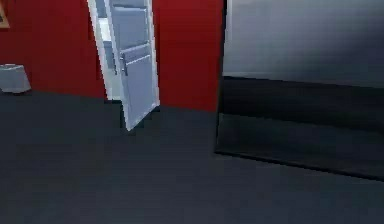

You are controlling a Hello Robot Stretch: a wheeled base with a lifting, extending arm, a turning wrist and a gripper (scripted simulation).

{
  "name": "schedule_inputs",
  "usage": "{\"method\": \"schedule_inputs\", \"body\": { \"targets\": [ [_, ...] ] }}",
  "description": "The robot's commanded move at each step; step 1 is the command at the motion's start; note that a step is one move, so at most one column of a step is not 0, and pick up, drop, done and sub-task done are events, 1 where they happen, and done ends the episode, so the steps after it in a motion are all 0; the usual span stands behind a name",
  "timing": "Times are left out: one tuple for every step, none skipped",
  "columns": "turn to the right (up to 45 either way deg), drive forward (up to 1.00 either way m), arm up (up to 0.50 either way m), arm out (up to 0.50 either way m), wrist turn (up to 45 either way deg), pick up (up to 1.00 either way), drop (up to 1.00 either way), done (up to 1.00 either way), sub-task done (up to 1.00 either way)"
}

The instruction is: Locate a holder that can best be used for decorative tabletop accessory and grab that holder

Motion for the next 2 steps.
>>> {"method": "schedule_inputs", "body": {
  "targets": [
    [-42.0,0.00,0.00,0.00,0.0,0.00,0.00,0.00,0.00],
    [0.0,1.00,0.00,0.00,0.0,0.00,0.00,0.00,0.00]
  ]
}}
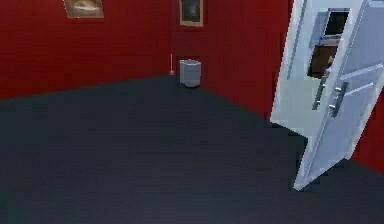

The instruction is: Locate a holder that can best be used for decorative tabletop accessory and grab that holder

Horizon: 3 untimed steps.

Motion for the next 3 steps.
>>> {"method": "schedule_inputs", "body": {
  "targets": [
    [0.0,1.00,0.00,0.00,0.0,0.00,0.00,0.00,0.00],
    [0.0,1.00,0.00,0.00,0.0,0.00,0.00,0.00,0.00],
    [0.0,1.00,0.00,0.00,0.0,0.00,0.00,0.00,0.00]
  ]
}}
